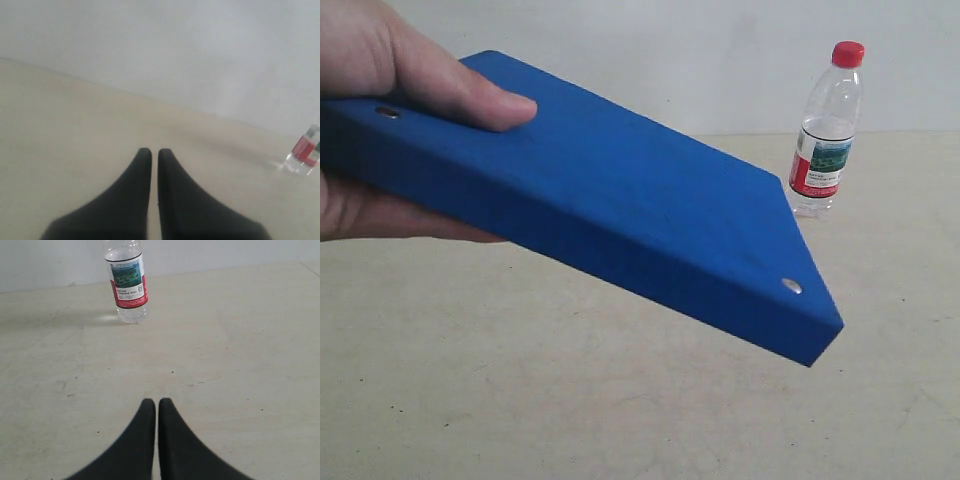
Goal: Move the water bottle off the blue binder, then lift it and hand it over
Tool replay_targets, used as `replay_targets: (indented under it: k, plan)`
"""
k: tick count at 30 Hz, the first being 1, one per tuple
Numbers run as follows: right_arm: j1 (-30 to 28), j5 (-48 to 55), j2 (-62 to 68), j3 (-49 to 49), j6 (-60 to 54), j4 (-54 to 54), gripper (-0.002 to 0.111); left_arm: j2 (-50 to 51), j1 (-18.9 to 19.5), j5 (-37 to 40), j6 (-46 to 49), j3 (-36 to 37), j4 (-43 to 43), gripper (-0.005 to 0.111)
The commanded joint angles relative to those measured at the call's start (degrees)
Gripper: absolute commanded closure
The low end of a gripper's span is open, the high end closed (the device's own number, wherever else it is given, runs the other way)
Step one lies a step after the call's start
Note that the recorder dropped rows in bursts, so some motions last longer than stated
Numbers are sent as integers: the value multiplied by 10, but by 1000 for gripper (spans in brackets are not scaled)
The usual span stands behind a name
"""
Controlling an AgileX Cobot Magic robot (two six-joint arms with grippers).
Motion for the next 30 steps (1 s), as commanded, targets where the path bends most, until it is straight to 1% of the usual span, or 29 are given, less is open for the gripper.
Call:
replay_targets:
  k: [1, 2, 3, 7, 30]
  plan:
    - [-1, -2, -3, -1, -2, 0, 109, -2, -1, 7, 6, 0, -13, 102]
    - [-1, -2, -3, -1, -2, 0, 109, -2, -1, 80, 21, 0, -13, 102]
    - [-1, -2, -3, -1, -2, 0, 109, -2, -1, 136, 62, 0, -8, 102]
    - [-1, -2, -3, -1, -2, 0, 109, -2, -1, 131, 79, 0, -5, 102]
    - [-1, -4, -3, -1, -2, 0, 109, -2, -1, 128, 79, 0, -5, 102]
